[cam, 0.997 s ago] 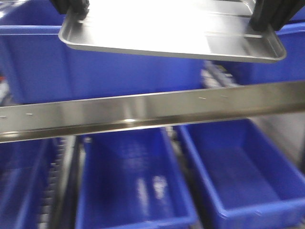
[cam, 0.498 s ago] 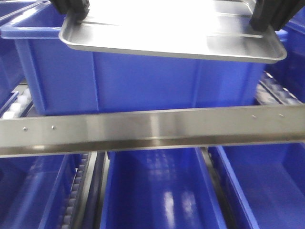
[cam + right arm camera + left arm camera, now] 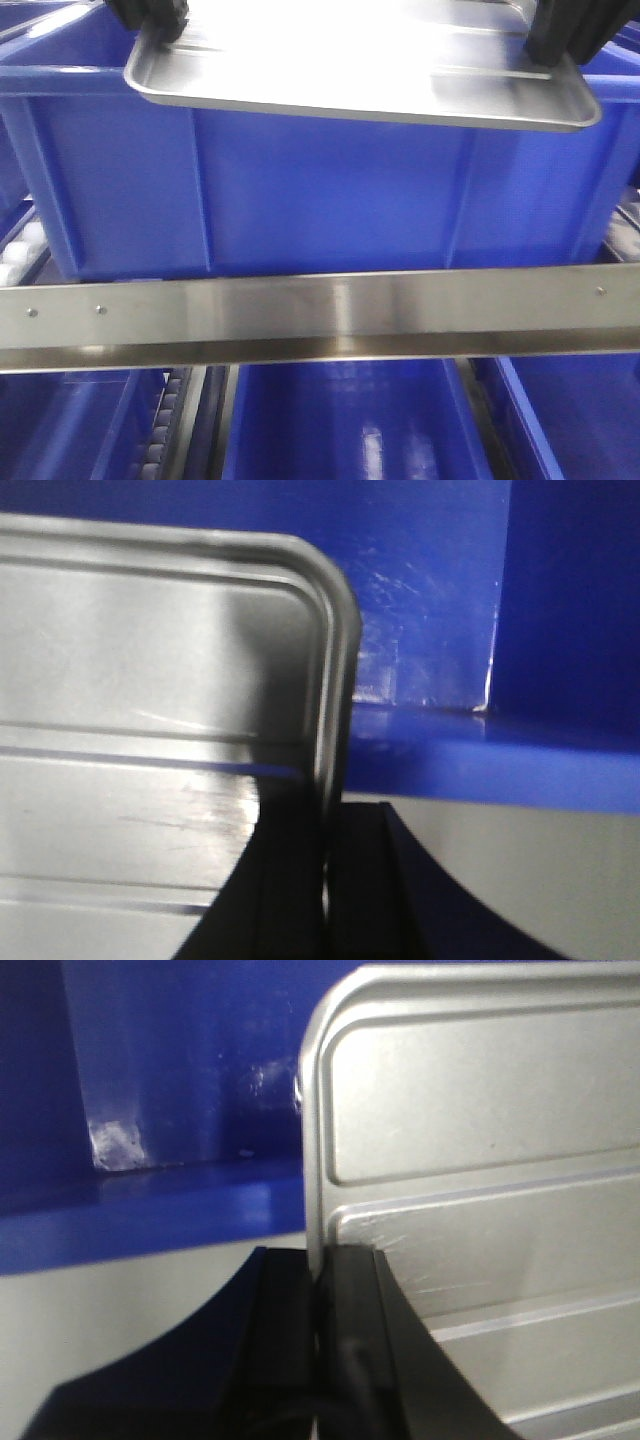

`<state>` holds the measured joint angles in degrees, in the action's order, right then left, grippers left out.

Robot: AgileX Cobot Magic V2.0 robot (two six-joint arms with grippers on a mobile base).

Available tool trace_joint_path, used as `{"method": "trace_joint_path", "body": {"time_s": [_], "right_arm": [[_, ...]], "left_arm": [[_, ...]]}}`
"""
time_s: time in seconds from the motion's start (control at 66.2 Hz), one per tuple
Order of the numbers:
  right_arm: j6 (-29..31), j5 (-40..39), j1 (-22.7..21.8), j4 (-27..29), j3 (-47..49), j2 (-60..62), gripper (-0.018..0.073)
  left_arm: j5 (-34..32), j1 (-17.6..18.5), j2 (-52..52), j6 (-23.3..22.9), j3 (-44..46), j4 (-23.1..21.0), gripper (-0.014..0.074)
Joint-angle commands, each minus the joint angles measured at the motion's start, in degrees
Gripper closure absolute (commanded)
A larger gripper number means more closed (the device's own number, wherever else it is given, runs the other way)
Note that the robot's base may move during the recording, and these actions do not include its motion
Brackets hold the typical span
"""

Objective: Grab silver tray and place in blue box
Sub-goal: 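Position the held silver tray above the open blue bin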

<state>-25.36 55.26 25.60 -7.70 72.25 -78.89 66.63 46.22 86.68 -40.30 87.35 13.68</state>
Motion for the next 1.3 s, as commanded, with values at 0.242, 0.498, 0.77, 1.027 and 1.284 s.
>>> {"method": "trace_joint_path", "body": {"time_s": [0.242, 0.498, 0.77, 1.027, 1.284], "right_arm": [[0.73, -1.71, -0.22, -3.25, 1.97, 1.83, 0.0501], [0.73, -1.71, -0.22, -3.25, 1.97, 1.83, 0.0501], [0.73, -1.71, -0.22, -3.25, 1.97, 1.83, 0.0501], [0.73, -1.71, -0.22, -3.25, 1.97, 1.83, 0.0501], [0.73, -1.89, -0.21, -3.25, 1.97, 1.83, 0.0501]], "left_arm": [[0.18, -0.01, -2.34, 0.44, 1.59, 2.29, 0.0693], [0.18, -0.01, -2.34, 0.44, 1.59, 2.29, 0.0693], [0.18, -0.01, -2.34, 0.44, 1.59, 2.29, 0.0693], [0.18, -0.01, -2.34, 0.44, 1.59, 2.29, 0.0693], [0.08, -0.01, -2.34, 0.44, 1.59, 2.29, 0.0693]]}}
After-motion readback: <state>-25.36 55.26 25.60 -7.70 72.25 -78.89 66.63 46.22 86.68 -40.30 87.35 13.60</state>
